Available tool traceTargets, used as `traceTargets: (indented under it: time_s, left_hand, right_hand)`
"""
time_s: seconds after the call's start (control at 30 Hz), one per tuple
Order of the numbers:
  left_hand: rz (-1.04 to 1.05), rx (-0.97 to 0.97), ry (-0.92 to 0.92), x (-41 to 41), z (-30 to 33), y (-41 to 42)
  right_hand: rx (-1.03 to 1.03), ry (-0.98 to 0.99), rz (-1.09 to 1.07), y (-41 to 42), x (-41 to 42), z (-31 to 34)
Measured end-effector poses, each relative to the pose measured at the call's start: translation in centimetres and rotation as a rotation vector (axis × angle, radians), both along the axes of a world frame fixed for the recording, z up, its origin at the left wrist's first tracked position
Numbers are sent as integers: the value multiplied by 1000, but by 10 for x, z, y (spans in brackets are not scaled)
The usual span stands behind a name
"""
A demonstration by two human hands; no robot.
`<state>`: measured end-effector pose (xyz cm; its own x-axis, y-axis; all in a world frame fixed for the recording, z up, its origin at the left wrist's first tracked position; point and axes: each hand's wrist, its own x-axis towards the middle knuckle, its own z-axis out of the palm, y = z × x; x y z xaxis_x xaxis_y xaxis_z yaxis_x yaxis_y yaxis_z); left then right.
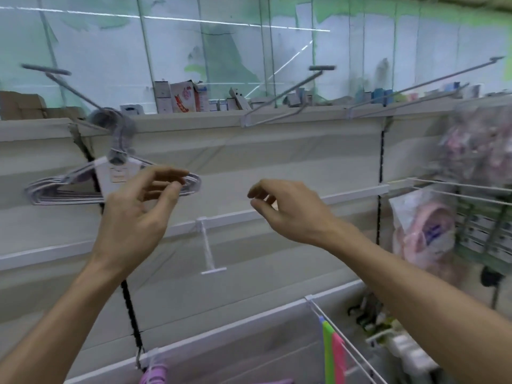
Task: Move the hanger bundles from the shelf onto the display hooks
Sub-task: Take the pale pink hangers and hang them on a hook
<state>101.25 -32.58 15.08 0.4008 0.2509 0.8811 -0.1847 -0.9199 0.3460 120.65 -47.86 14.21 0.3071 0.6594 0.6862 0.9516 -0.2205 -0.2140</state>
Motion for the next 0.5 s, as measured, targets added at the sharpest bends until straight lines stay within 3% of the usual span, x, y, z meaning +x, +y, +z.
traceTargets:
  time_s: [0.1,0.17,0.23,0.3,0.4,0.5]
  left_hand:
    - [-145,-66,39,19,-8,-42]
    - [-204,-171,239,39,-7,-40]
    - [-188,-280,252,66,-16,-36]
    - [-330,-94,202,79,-25,-105]
    - [-461,-43,116,107,-31,-204]
    - [-559,-35,159,145,-40,-253]
  right_hand:
    - [-12,20,-3,-61,14,-20]
    - [-37,21,-38,-102,23,-31]
    - [-52,36,-82,-144,33,-41]
    - [-56,56,-117,-186,43,-50]
    - [-54,87,-190,-252,56,-64]
    - [-53,140,-298,-321,71,-86]
